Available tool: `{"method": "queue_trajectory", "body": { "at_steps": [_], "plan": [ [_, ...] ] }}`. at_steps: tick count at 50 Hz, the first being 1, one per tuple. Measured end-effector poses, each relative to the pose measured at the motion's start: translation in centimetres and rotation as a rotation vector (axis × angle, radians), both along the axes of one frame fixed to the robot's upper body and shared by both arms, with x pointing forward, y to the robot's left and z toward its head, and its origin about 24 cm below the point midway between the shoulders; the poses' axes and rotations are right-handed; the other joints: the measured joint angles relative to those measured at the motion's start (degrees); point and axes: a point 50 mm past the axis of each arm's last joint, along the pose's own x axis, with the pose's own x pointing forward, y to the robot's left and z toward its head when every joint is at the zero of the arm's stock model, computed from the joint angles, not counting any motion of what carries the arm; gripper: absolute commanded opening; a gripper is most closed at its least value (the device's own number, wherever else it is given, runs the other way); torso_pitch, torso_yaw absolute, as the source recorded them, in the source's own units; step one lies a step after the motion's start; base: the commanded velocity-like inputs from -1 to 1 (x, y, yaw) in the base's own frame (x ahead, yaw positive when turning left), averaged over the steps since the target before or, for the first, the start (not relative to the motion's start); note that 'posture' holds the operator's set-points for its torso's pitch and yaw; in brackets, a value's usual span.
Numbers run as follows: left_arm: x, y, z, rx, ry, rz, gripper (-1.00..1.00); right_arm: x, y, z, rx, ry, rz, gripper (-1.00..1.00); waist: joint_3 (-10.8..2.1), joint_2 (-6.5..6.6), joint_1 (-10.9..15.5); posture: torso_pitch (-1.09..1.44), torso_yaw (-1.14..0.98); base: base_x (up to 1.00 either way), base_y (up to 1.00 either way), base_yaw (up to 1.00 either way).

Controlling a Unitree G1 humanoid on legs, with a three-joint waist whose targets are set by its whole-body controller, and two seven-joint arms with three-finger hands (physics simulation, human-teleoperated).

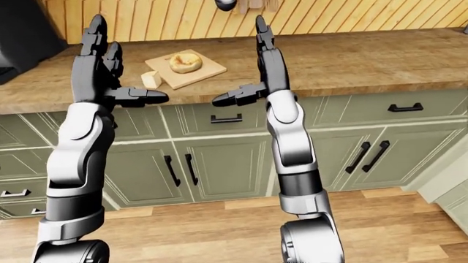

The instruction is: Pick up the wedge of cheese and place it on the slice of bread to prepare a simple cheese on bread dish.

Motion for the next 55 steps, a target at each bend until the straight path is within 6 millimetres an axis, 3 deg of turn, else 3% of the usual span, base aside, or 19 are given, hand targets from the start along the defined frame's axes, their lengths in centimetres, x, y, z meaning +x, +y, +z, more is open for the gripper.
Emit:
{"method": "queue_trajectory", "body": {
  "at_steps": [7,8,9,10,13,16,19,21,25,37,38,39,40,43,46,49,51,55],
  "plan": [
    [-0.3,-0.1,0.9,0.004,-0.046,-0.001,1.00,-0.3,0.1,1.1,0.001,-0.054,0.006,1.00,-0.68,-4.38,0.90,0.00,0.00,0.30,0.24,0.00],
    [-0.3,-0.2,1.0,0.004,-0.051,-0.003,1.00,-0.3,0.0,1.2,-0.002,-0.056,0.005,1.00,-0.75,-4.63,0.76,0.00,0.00,0.30,0.23,0.00],
    [-0.3,-0.4,0.9,0.004,-0.047,-0.011,1.00,-0.3,-0.2,1.0,-0.002,-0.052,-0.001,1.00,-0.34,-3.75,0.26,0.00,0.00,0.30,0.24,0.00],
    [-0.3,-0.7,0.5,0.006,-0.035,-0.020,1.00,-0.2,-0.4,0.6,0.000,-0.039,-0.010,1.00,0.01,-3.70,-0.07,0.00,0.00,0.30,0.23,0.00],
    [-0.1,-1.0,-0.1,0.014,-0.002,-0.038,1.00,0.1,-0.9,-0.4,-0.002,0.008,-0.035,1.00,-0.40,-4.39,-0.63,0.00,0.00,0.30,0.24,0.00],
    [-0.2,-0.7,0.4,0.011,-0.015,-0.027,1.00,-0.1,-0.7,0.1,-0.008,-0.008,-0.031,1.00,-0.56,-2.94,-0.85,0.00,0.00,0.30,0.25,0.00],
    [-0.4,-0.7,0.9,0.009,-0.042,-0.023,1.00,-0.3,-0.5,0.7,-0.009,-0.038,-0.025,1.00,-0.43,-0.54,-1.27,0.00,0.00,0.30,0.34,0.00],
    [-0.4,-0.7,1.1,0.010,-0.053,-0.024,1.00,-0.3,-0.4,0.9,-0.007,-0.048,-0.022,1.00,-1.18,1.79,-1.13,0.00,0.00,0.29,0.34,0.00],
    [-0.3,0.3,0.3,0.000,-0.023,0.013,1.00,-0.2,0.5,0.0,-0.011,-0.016,0.012,1.00,-0.24,2.55,0.23,0.00,0.00,0.22,0.25,0.00],
    [-0.4,0.0,0.8,0.005,-0.040,0.002,1.00,-0.5,0.5,1.1,-0.028,-0.069,-0.002,1.00,-1.05,-4.03,1.13,0.00,0.00,0.22,0.25,0.00],
    [-0.4,-0.1,0.9,0.004,-0.044,0.000,1.00,-0.5,0.4,1.1,-0.029,-0.069,-0.004,1.00,-0.98,-4.30,1.06,0.00,0.00,0.22,0.27,0.00],
    [-0.4,-0.3,0.7,0.003,-0.038,-0.007,1.00,-0.5,0.2,0.9,-0.028,-0.063,-0.009,1.00,-0.45,-3.43,0.71,0.00,0.00,0.23,0.26,0.00],
    [-0.3,-0.5,0.4,0.006,-0.024,-0.015,1.00,-0.4,0.0,0.5,-0.025,-0.047,-0.018,1.00,0.05,-3.34,0.40,0.00,0.00,0.20,0.26,0.00],
    [-0.1,-0.9,-0.1,0.012,0.004,-0.032,1.00,-0.1,-0.6,-0.5,-0.021,0.000,-0.039,1.00,-0.29,-4.44,-0.35,0.00,0.00,0.23,0.27,0.00],
    [-0.2,-0.7,0.3,0.009,-0.011,-0.026,1.00,-0.2,-0.4,0.1,-0.017,-0.019,-0.035,1.00,-0.78,-3.24,-0.58,0.00,0.00,0.22,0.23,0.00],
    [-0.4,-0.6,1.0,0.010,-0.047,-0.024,1.00,-0.5,-0.3,0.9,-0.017,-0.059,-0.027,1.00,-0.58,-0.51,-1.11,0.00,0.00,0.21,0.21,0.00],
    [-0.5,-0.5,1.2,0.010,-0.059,-0.021,1.00,-0.5,-0.1,1.2,-0.015,-0.070,-0.021,1.00,-1.09,2.27,-0.91,0.00,0.00,0.21,0.17,0.00],
    [-0.4,0.3,0.6,0.002,-0.035,0.011,1.00,-0.3,0.6,0.2,-0.010,-0.038,-0.005,1.00,0.37,2.33,0.17,0.00,0.00,0.00,0.00,0.00]
  ]
}}
